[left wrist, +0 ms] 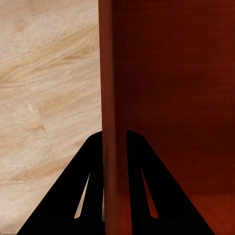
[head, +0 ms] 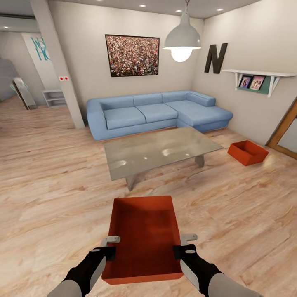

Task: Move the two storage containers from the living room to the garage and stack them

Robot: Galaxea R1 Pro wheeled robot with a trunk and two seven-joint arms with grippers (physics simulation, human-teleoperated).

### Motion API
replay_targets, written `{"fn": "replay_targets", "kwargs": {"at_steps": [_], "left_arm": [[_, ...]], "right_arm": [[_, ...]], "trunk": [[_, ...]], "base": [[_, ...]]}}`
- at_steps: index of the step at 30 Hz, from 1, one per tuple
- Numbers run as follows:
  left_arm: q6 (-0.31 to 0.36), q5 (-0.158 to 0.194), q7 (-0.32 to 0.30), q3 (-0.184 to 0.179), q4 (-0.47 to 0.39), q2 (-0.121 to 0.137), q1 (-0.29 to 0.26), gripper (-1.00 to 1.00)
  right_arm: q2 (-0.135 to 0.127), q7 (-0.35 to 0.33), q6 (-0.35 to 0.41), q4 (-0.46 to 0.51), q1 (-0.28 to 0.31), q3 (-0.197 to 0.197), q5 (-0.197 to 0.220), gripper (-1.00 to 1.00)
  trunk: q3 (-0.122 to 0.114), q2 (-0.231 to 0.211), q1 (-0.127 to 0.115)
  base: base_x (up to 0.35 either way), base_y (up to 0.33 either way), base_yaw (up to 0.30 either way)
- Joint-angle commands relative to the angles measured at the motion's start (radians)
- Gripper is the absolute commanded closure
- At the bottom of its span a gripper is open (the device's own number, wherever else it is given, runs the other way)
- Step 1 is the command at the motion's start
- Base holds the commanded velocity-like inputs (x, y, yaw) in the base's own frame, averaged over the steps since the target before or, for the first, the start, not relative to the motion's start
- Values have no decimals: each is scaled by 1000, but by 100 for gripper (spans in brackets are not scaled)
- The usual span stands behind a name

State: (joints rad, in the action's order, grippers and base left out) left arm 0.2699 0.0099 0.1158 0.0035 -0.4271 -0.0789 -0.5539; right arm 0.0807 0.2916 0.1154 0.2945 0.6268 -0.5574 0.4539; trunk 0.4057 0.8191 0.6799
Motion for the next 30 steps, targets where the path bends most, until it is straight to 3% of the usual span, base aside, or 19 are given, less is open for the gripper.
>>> {"fn": "replay_targets", "kwargs": {"at_steps": [1,30], "left_arm": [[8,-25,12,4,-4,1,-1,100],[8,-25,12,4,-4,1,-1,100]], "right_arm": [[-2,20,7,-15,1,-7,2,100],[-2,20,7,-15,1,-7,2,100]], "trunk": [[1,1,0],[1,1,0]], "base": [[0,0,279],[0,0,279]]}}
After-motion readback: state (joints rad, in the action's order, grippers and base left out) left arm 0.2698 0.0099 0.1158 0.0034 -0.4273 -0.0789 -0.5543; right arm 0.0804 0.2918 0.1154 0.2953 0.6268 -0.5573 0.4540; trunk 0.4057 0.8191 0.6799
